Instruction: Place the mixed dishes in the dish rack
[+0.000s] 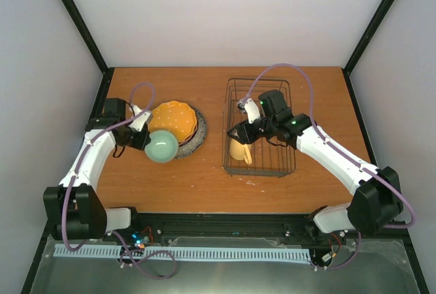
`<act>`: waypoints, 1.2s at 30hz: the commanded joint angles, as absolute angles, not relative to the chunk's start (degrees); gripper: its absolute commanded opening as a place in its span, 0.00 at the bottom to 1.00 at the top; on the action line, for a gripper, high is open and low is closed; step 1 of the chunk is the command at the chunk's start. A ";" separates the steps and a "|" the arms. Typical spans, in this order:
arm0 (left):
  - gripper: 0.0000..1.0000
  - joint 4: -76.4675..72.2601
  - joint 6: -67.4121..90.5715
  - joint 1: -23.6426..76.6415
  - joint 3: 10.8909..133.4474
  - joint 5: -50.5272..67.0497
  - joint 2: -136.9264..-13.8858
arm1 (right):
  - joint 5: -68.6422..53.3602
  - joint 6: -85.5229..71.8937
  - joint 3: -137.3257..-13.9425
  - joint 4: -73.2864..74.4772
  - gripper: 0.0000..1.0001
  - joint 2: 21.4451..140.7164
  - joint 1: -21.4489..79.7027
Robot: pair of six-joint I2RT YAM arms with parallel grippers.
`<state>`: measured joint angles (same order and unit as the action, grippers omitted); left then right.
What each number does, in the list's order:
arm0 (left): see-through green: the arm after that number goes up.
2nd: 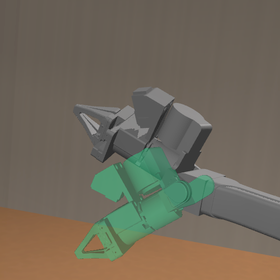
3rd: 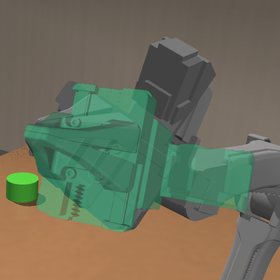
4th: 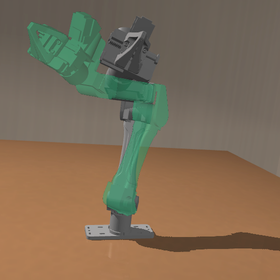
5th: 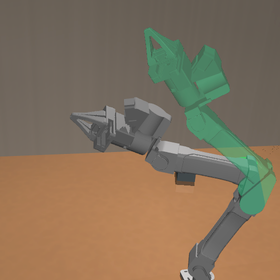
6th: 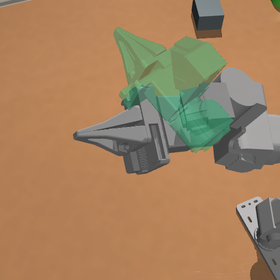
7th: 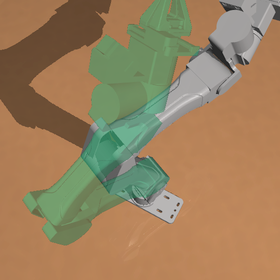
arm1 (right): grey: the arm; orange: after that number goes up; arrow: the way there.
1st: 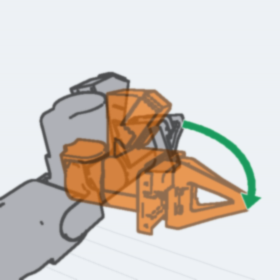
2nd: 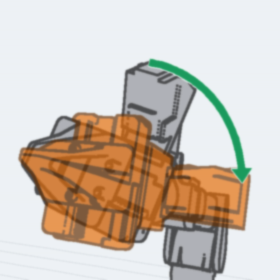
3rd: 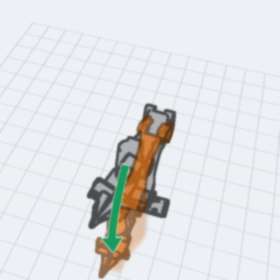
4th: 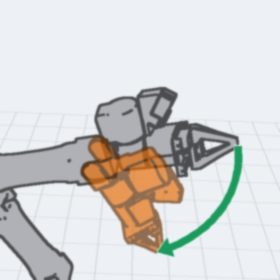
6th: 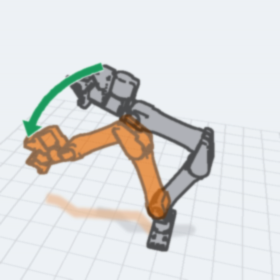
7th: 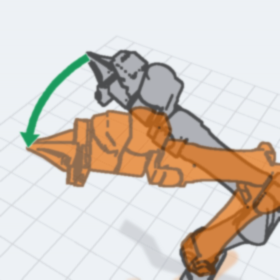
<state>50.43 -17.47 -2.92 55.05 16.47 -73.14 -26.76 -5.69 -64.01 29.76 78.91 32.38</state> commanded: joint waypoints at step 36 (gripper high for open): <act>0.01 -61.36 42.94 16.63 53.69 88.85 -79.68 | -83.47 -28.23 -55.67 1.75 0.84 71.87 22.01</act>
